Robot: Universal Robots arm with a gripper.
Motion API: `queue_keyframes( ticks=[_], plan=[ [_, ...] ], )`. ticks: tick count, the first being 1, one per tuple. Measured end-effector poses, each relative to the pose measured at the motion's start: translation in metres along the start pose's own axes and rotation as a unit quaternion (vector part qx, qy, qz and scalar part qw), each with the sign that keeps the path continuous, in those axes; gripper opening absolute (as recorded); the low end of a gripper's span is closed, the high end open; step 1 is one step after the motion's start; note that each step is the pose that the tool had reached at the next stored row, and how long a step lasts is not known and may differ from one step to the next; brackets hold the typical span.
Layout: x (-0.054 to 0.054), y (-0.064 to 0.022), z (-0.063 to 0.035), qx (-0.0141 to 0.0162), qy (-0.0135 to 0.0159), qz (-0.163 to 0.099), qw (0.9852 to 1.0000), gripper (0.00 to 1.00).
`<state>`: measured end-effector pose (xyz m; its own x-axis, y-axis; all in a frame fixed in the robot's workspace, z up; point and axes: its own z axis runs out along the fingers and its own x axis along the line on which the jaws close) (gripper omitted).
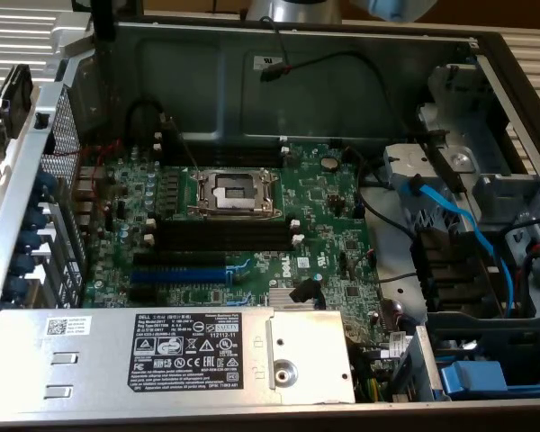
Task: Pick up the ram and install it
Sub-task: 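Reach for the ram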
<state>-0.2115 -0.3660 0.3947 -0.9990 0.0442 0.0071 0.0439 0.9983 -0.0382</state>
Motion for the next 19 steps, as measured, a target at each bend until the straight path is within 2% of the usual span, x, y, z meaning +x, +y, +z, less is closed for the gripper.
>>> queue_keyframes(
  ticks=[2, 3, 9, 12, 13, 19],
  plan=[
    [0.007, 0.0011, 0.0, 0.0001, 0.0025, 0.0, 1.0, 0.1],
    [0.014, 0.0033, 0.0, 0.0001, 0.0038, 0.0, 1.0, 0.1],
    [0.041, 0.0097, 0.0001, 0.0001, 0.004, 0.0, 1.0, 0.1],
    [0.054, 0.011, 0.0001, 0.0001, 0.004, 0.0, 1.0, 0.1],
    [0.063, 0.0119, 0.0002, 0.0001, 0.004, 0.0, 1.0, 0.1],
    [0.091, 0.0133, 0.0003, 0.0001, 0.0043, 0.0, 1.0, 0.1]
  ],
)
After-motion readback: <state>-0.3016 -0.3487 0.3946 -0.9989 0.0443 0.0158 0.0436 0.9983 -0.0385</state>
